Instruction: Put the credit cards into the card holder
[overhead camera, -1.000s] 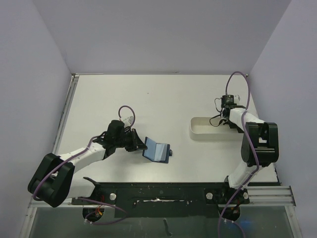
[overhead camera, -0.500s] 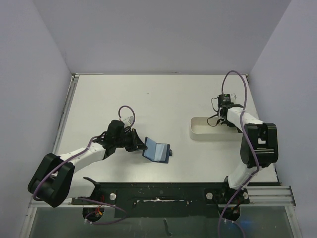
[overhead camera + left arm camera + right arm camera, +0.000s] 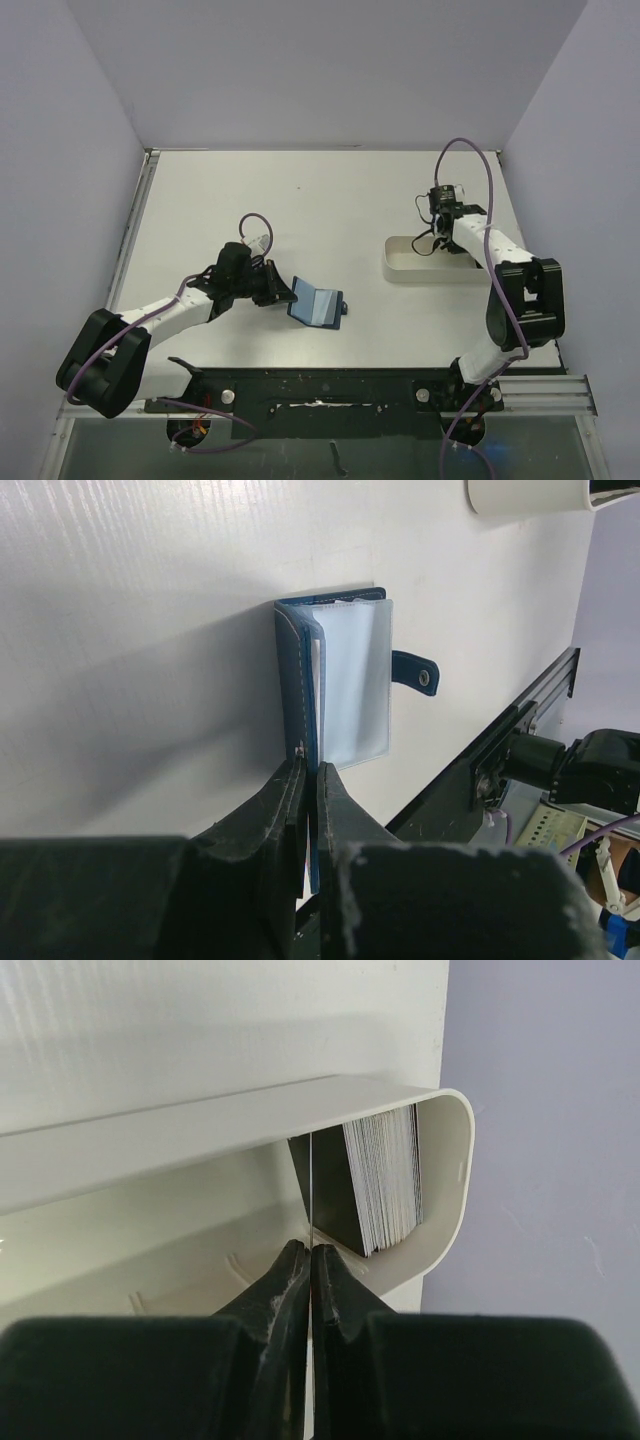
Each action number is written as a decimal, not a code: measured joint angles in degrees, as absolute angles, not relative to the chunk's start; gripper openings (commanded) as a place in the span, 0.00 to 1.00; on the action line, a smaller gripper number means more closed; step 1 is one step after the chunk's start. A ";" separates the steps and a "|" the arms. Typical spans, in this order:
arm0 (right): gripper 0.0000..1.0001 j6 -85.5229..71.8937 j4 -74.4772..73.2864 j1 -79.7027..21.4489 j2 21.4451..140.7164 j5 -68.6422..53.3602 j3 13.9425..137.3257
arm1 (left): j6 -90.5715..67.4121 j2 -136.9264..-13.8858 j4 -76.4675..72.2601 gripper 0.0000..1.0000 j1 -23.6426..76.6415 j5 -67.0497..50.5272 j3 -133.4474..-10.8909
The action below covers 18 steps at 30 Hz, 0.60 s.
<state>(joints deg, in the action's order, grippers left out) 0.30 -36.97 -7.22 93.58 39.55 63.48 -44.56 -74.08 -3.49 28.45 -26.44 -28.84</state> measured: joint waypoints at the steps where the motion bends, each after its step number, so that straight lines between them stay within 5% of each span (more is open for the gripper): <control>1: 0.00 0.03 -37.32 -7.29 93.19 39.07 63.53 | -44.56 -74.08 -3.40 0.00 28.47 -26.44 -28.84; 18: 0.00 -8.71 -46.54 -15.05 83.68 33.87 68.64 | -48.90 -74.81 -8.01 0.00 28.51 -26.61 -28.84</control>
